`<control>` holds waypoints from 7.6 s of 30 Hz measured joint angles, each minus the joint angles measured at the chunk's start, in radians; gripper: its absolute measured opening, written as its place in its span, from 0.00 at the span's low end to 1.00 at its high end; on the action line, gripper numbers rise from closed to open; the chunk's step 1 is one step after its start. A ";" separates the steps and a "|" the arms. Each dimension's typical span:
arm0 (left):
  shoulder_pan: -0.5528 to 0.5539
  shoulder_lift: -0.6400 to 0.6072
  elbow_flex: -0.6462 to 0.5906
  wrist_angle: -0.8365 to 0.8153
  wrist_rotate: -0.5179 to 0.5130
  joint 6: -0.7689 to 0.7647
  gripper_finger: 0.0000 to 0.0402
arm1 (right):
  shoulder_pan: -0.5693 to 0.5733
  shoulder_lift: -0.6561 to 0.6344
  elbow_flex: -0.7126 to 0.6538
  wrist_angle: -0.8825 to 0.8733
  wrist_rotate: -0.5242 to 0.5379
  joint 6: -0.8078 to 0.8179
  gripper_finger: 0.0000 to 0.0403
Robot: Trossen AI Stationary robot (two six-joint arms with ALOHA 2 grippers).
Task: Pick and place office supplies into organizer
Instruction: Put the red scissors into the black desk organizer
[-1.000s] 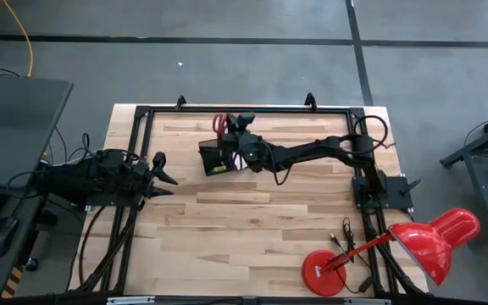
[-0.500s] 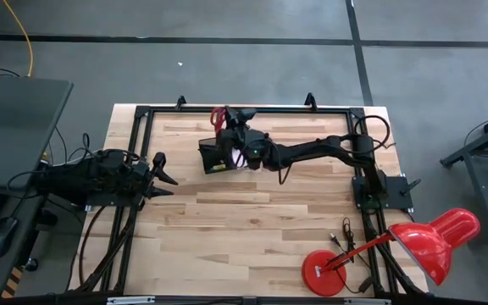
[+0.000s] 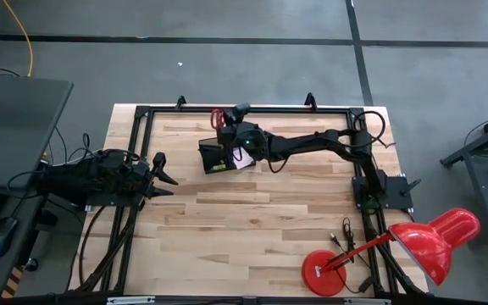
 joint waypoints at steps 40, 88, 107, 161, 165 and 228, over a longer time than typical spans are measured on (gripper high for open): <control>0.000 0.000 -0.047 0.023 -0.082 -0.012 0.36 | 0.174 0.105 0.010 0.208 0.151 -0.370 0.01; 0.000 0.000 -0.047 0.001 -0.139 0.008 0.36 | 0.201 0.140 0.008 -0.024 0.134 -0.352 0.00; 0.000 0.015 -0.046 -0.089 -0.398 -0.100 0.36 | -0.017 -0.147 0.272 -1.007 -0.605 0.848 0.00; 0.000 0.014 -0.046 0.076 -0.344 -0.018 0.36 | -0.141 0.210 0.397 -1.243 -0.930 0.691 0.37; 0.000 0.015 -0.046 0.075 -0.344 -0.018 0.36 | -0.111 0.213 0.396 -1.242 -0.890 0.696 0.37; 0.000 0.015 -0.046 0.085 -0.348 -0.007 0.36 | -0.124 0.253 0.420 -1.203 -0.800 0.817 0.47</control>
